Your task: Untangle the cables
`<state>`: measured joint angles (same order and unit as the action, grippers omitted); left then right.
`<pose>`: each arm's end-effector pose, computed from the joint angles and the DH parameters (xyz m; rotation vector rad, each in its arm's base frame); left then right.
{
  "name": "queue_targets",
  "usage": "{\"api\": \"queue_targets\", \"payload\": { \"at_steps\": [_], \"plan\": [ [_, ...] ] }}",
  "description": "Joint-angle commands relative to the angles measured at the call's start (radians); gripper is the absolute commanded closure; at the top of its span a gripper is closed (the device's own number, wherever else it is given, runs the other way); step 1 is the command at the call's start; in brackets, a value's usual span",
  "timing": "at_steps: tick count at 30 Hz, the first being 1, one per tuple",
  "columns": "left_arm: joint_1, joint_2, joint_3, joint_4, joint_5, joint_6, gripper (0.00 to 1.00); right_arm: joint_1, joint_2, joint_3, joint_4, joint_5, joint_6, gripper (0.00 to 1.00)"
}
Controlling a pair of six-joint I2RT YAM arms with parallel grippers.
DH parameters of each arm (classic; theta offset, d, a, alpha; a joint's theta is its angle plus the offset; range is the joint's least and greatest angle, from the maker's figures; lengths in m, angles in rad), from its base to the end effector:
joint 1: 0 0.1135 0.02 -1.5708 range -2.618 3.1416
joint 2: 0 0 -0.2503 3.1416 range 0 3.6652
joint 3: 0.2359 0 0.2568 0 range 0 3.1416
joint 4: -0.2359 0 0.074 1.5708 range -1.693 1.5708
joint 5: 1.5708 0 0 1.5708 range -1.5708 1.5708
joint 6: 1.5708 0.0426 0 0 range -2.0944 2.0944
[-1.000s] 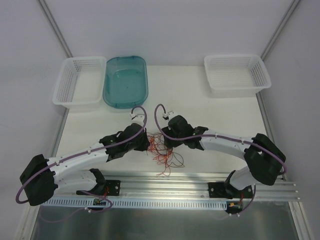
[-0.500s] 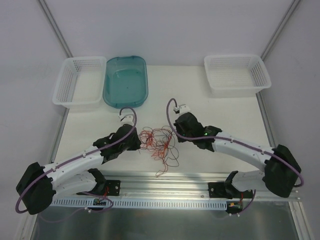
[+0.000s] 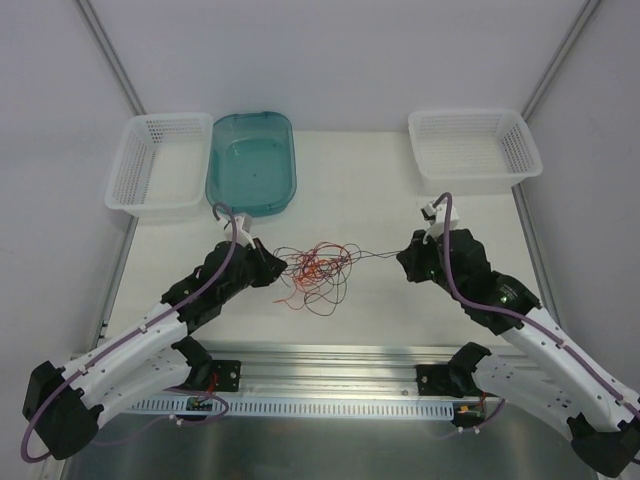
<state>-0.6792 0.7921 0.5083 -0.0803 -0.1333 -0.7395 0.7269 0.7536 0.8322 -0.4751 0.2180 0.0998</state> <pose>0.1664 -0.1271 0.2380 -0.1536 2.0139 -0.8033 0.1468 0.1183 0.3196 -0.4703 1.9149 0.3286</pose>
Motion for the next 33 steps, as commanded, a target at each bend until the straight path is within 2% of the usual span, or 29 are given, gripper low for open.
{"api": "queue_targets", "payload": {
  "at_steps": [1, 2, 5, 6, 10, 15, 21, 26, 33],
  "plan": [
    [0.036, 0.027, -0.008, -0.196, -0.097, 0.069, 1.0, -0.049, -0.043, 0.054, -0.066, 0.111, -0.043, 0.99],
    [0.036, 0.032, -0.007, -0.194, -0.079, 0.071, 1.0, -0.049, -0.037, 0.054, -0.063, 0.031, -0.049, 0.98],
    [0.036, 0.07, 0.021, -0.185, 0.013, 0.098, 1.0, -0.047, 0.029, 0.048, -0.076, -0.067, -0.041, 0.91],
    [0.035, 0.085, 0.032, -0.174, 0.061, 0.098, 1.0, -0.047, 0.064, 0.039, -0.071, -0.081, -0.023, 0.87],
    [0.001, 0.124, 0.018, -0.109, 0.104, 0.077, 1.0, -0.044, 0.134, -0.028, -0.001, -0.159, 0.011, 0.74],
    [-0.029, 0.225, -0.002, -0.044, 0.127, 0.04, 1.0, 0.031, 0.222, -0.047, 0.032, -0.157, 0.017, 0.64],
    [-0.051, 0.236, 0.013, -0.027, 0.132, 0.031, 1.0, 0.14, 0.329, -0.062, 0.263, -0.248, -0.021, 0.44],
    [-0.066, 0.211, 0.01, -0.027, 0.132, 0.043, 0.99, 0.167, 0.516, -0.028, 0.406, -0.305, -0.092, 0.42],
    [-0.071, 0.182, -0.002, -0.024, 0.162, 0.061, 0.99, 0.177, 0.691, 0.03, 0.559, -0.393, -0.222, 0.42]
  ]
}}
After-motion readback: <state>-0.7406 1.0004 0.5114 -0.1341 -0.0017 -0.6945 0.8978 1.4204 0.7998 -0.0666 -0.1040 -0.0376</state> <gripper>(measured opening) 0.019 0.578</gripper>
